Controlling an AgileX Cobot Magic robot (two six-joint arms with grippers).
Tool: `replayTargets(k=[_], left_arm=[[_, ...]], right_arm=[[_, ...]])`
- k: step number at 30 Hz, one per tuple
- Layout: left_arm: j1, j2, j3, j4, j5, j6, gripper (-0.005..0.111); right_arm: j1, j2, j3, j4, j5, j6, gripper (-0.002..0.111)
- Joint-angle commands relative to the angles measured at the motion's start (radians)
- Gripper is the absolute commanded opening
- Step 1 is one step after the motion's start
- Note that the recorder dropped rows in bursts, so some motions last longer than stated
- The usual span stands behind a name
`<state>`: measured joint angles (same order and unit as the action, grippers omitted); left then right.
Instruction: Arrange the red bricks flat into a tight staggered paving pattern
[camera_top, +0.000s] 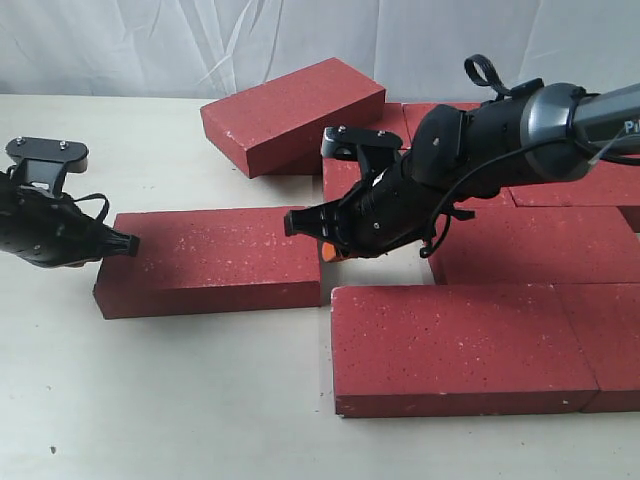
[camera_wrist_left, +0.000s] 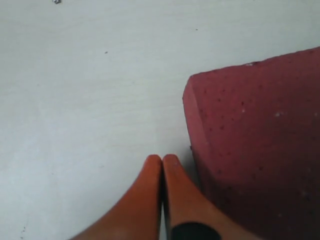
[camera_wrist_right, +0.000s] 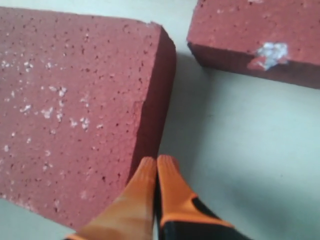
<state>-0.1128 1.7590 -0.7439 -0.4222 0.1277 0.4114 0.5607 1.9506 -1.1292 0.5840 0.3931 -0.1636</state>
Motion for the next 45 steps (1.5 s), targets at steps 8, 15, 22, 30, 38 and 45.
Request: replayTargets(k=[8,15,22,30,38,45], left_arm=[[-0.009,0.002,-0.006,-0.003,0.002,0.000,0.000],[-0.009,0.002,-0.006,-0.003,0.000,0.004,0.000],[-0.009,0.002,-0.006,-0.007,-0.008,0.009,0.000],[-0.009,0.002,-0.006,-0.003,-0.022,0.010,0.000],[-0.009,0.002,-0.006,0.024,-0.082,0.012,0.000],[-0.009,0.024,-0.006,0.024,-0.109,0.012,0.000]], right_arm=[[-0.002,-0.005,0.000,-0.005,0.115,-0.061,-0.001],[0.000,-0.005,0.000,0.045,0.145,-0.127,-0.001],[0.000,-0.005,0.000,0.067,0.177,-0.187,-0.001],[-0.002,-0.065,0.000,-0.086,0.137,-0.141,-0.001],[-0.002,-0.116,0.000,-0.280,0.051,0.096,-0.001],[0.014,-0.061,0.000,-0.193,-0.058,0.097,-0.001]])
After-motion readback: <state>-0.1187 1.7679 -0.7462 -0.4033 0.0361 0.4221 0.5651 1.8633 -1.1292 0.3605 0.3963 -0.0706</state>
